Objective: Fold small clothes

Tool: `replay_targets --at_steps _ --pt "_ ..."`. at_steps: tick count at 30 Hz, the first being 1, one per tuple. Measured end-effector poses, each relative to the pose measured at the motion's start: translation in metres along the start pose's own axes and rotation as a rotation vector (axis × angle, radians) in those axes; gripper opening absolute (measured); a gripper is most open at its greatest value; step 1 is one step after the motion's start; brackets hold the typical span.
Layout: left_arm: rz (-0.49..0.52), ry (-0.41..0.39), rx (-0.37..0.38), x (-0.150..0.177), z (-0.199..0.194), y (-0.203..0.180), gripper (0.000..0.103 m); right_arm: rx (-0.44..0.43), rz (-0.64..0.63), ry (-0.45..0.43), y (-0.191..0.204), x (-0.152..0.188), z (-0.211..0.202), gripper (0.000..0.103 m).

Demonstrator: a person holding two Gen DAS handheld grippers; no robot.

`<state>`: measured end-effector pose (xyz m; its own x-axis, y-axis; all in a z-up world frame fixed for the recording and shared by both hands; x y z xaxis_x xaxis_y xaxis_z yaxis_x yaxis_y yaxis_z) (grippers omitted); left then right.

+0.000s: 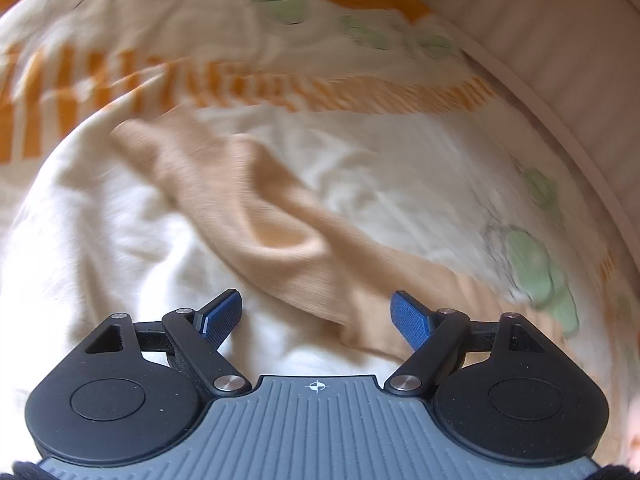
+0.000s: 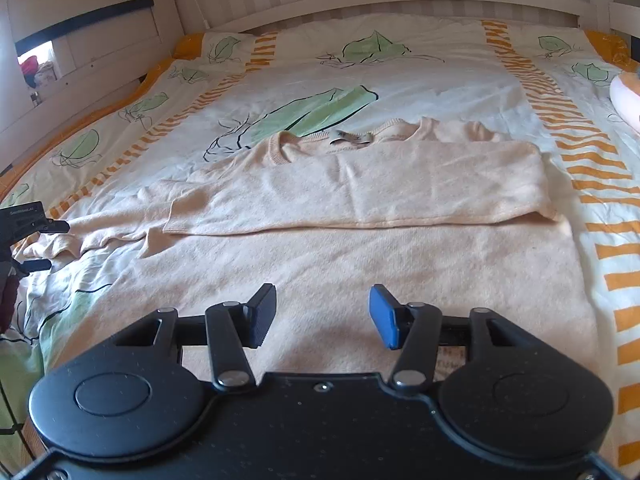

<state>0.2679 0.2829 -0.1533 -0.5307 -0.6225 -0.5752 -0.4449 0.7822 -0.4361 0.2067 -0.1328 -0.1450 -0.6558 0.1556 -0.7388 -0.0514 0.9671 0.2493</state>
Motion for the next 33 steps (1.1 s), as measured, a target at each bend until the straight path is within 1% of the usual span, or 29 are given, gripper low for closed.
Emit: replay_targets --at_steps 2,6,8,9,10,11,12,13,15,17,18,20,23,25,28,30,33 --pt "-0.052 -0.011 0.008 -0.007 0.006 0.009 0.081 0.0 0.001 0.01 0.002 0.001 0.001 0.059" --pt "-0.054 -0.045 0.003 -0.02 0.013 0.011 0.081 -0.001 -0.005 0.021 0.006 0.004 0.003 0.059" --pt "-0.081 -0.061 0.012 -0.025 0.014 0.016 0.078 -0.002 -0.006 0.028 0.008 0.006 0.004 0.059" --pt "-0.103 -0.075 0.012 -0.027 0.014 0.018 0.058 -0.002 -0.005 0.03 0.008 0.007 0.005 0.059" --pt "-0.118 -0.084 0.002 -0.029 0.012 0.021 0.042 -0.002 -0.003 0.03 0.008 0.007 0.005 0.059" --pt "-0.115 -0.078 -0.006 -0.031 0.013 0.022 0.015 -0.002 0.0 0.029 0.008 0.008 0.005 0.059" --pt "-0.103 -0.075 -0.008 -0.033 0.013 0.021 0.011 -0.003 0.002 0.03 0.007 0.008 0.005 0.059" --pt "-0.09 -0.085 0.007 -0.036 0.011 0.017 0.011 -0.003 0.004 0.03 0.007 0.009 0.005 0.059" --pt "-0.052 -0.131 0.033 -0.042 -0.002 0.002 0.011 -0.003 0.01 0.029 0.005 0.009 0.005 0.059" --pt "0.027 -0.187 0.062 -0.048 -0.021 -0.027 0.011 0.0 0.021 0.022 0.001 0.009 0.003 0.059" --pt "0.067 -0.21 0.086 -0.05 -0.031 -0.044 0.011 0.0 0.029 0.02 -0.001 0.009 0.003 0.059" --pt "0.144 -0.236 0.159 -0.048 -0.049 -0.086 0.011 0.0 0.042 0.02 -0.005 0.009 0.002 0.059" --pt "0.267 -0.259 0.279 -0.033 -0.07 -0.155 0.011 0.001 0.053 0.014 -0.011 0.009 0.0 0.059" --pt "0.35 -0.258 0.356 -0.014 -0.078 -0.201 0.011 0.001 0.061 0.007 -0.014 0.009 -0.002 0.059" --pt "0.45 -0.216 0.446 0.029 -0.077 -0.26 0.011 0.008 0.073 -0.007 -0.021 0.008 -0.008 0.059" --pt "0.508 -0.167 0.485 0.062 -0.067 -0.29 0.011 0.013 0.083 -0.015 -0.026 0.007 -0.012 0.059" --pt "0.578 -0.084 0.519 0.117 -0.044 -0.321 0.011 0.025 0.098 -0.029 -0.036 0.004 -0.019 0.059"
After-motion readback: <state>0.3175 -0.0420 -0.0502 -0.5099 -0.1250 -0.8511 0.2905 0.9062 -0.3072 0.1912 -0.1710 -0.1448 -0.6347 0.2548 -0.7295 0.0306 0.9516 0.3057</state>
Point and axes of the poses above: each gripper's, at about its wrist camera, not at the fingertips, and z roughly the way its jaws point, y to its left, x to its underside, the point moved 8 cm from there along z, roughly the way its jaws point, and after that the axes turned 1 degree about z, right-handed, at the moved point
